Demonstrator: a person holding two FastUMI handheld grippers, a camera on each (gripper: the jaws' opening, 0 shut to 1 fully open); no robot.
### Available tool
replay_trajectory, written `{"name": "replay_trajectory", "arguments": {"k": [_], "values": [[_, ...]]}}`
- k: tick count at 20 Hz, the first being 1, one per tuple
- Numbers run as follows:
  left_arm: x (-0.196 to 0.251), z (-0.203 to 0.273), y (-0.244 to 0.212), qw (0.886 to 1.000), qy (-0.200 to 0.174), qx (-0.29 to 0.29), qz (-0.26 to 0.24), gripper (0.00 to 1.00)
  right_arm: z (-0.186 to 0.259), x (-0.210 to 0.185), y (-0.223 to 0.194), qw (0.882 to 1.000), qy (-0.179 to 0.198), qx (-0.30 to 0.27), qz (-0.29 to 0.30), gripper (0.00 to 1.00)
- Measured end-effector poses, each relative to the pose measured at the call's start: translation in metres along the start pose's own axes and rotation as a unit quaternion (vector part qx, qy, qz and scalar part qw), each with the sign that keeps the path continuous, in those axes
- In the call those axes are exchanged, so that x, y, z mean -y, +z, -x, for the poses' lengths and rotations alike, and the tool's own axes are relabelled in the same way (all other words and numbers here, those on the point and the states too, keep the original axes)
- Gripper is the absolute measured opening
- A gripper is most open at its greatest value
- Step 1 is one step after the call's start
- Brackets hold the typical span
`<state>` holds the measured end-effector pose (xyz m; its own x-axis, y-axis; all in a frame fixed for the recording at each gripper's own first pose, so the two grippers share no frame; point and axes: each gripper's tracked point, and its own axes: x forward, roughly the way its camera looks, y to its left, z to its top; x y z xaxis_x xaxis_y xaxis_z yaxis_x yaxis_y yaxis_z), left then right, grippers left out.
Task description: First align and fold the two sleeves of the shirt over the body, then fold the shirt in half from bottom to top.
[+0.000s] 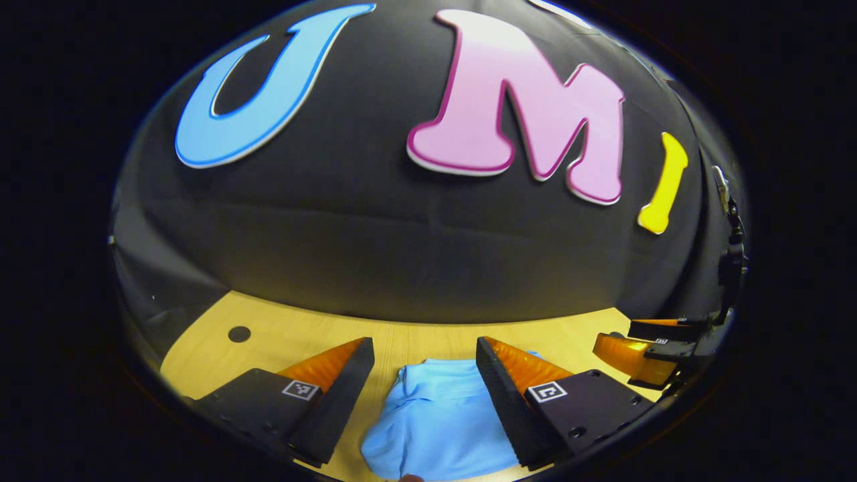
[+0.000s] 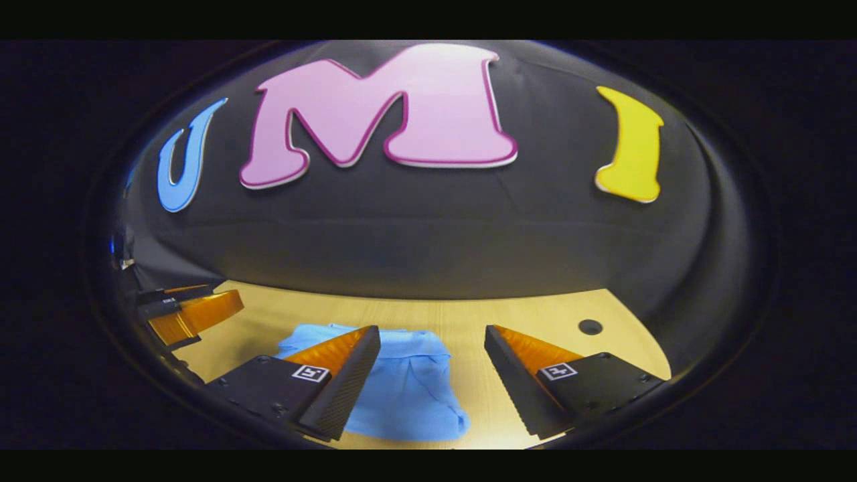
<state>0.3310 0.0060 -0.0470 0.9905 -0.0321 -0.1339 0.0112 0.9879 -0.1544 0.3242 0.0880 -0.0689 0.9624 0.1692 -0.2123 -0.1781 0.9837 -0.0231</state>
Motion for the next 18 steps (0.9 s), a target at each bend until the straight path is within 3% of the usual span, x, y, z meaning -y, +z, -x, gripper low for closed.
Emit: {"name": "replay_trajectory", "arguments": {"k": [5,10,18], "values": [[0.013,0.091,0.042,0.998,-0.017,0.060,-0.009,0.97,0.094,-0.001,0.043,0.998,-0.018,0.056,-0.013,0.97],[0.014,0.197,0.068,0.994,-0.025,0.105,-0.012,0.97,0.183,-0.010,0.060,0.995,-0.026,0.089,-0.031,0.98],[0.015,0.323,0.024,0.993,-0.026,0.111,0.006,0.97,0.318,-0.015,0.068,0.987,-0.027,0.154,-0.041,0.97]]}}
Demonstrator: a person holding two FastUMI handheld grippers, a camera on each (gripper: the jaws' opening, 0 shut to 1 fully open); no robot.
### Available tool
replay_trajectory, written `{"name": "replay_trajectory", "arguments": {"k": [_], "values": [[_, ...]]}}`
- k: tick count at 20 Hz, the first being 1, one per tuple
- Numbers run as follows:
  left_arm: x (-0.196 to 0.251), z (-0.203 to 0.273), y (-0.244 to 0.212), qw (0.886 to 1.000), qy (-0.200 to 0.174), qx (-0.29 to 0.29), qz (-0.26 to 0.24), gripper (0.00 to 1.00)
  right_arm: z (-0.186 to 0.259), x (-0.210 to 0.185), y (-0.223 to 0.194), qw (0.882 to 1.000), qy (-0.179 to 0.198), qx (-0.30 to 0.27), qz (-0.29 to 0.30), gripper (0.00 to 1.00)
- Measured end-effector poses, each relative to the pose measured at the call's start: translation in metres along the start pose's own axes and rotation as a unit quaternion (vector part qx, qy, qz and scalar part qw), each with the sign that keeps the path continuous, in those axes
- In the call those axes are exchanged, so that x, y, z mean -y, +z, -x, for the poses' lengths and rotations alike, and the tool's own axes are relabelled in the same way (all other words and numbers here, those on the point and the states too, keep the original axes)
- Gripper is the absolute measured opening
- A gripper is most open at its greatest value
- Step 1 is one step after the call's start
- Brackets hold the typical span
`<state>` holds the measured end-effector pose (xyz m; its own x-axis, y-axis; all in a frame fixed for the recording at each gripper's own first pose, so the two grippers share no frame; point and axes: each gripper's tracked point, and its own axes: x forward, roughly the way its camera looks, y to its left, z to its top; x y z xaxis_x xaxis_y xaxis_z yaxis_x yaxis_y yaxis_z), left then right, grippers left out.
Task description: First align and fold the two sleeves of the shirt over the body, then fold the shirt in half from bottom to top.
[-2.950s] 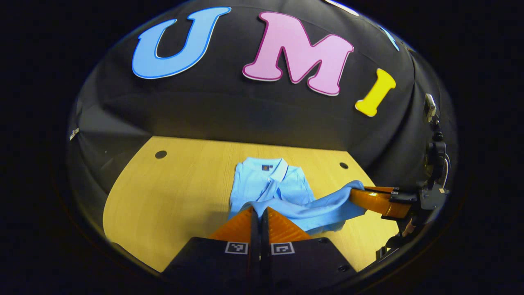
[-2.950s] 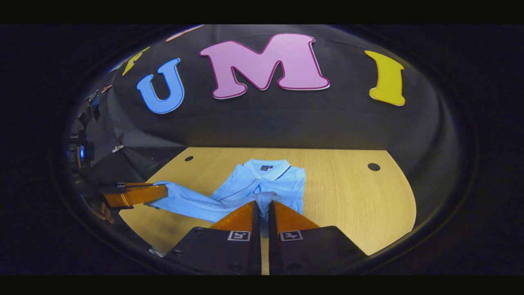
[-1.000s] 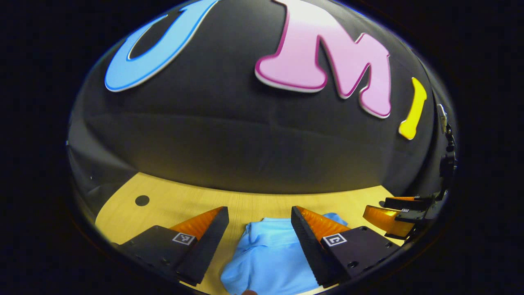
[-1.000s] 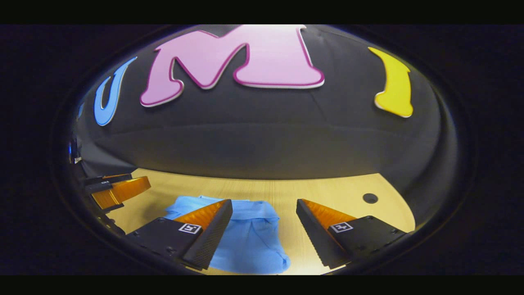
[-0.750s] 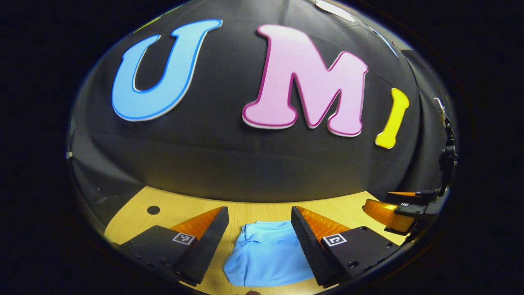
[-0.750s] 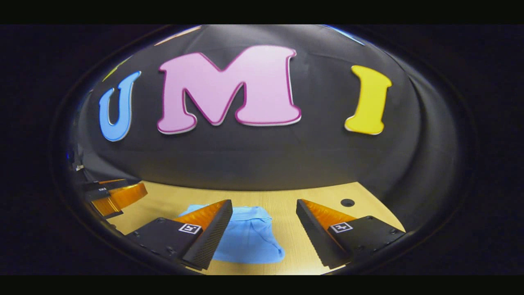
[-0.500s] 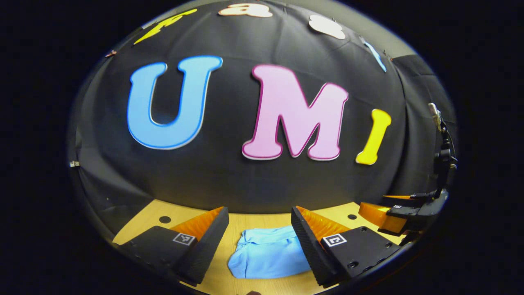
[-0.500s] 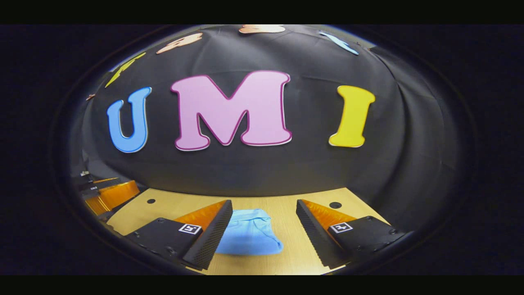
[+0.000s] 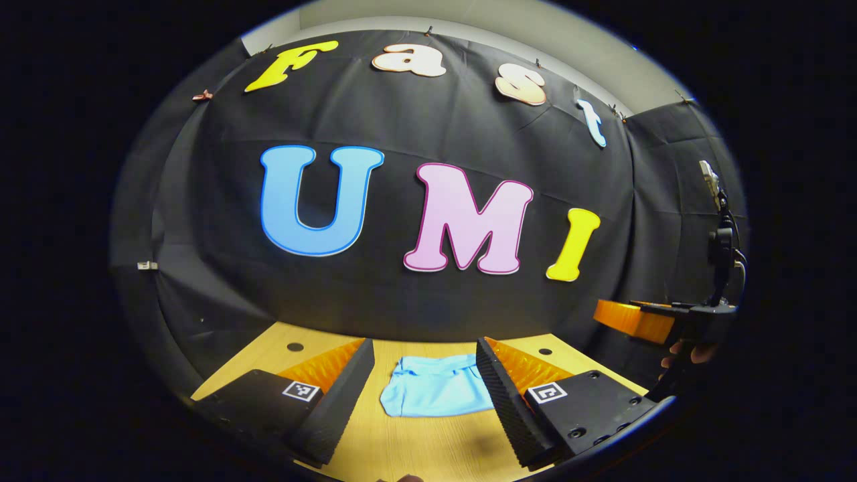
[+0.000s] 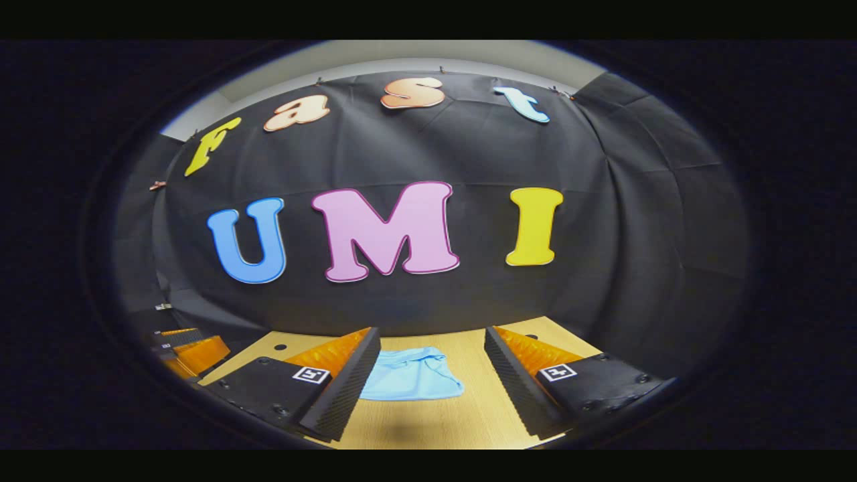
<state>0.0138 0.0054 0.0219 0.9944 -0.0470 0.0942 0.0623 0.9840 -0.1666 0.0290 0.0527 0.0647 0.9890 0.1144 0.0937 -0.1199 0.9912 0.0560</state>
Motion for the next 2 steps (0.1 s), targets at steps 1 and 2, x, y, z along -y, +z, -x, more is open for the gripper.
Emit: {"name": "replay_trajectory", "arguments": {"k": [1,2], "values": [[0.003,0.013,0.000,1.000,0.002,0.004,-0.002,0.97,0.009,-0.001,-0.001,1.000,0.001,0.001,0.005,0.97],[0.003,0.028,0.000,1.000,0.007,0.007,-0.005,0.97,0.018,-0.002,-0.003,1.000,0.002,-0.002,0.006,0.97]]}}
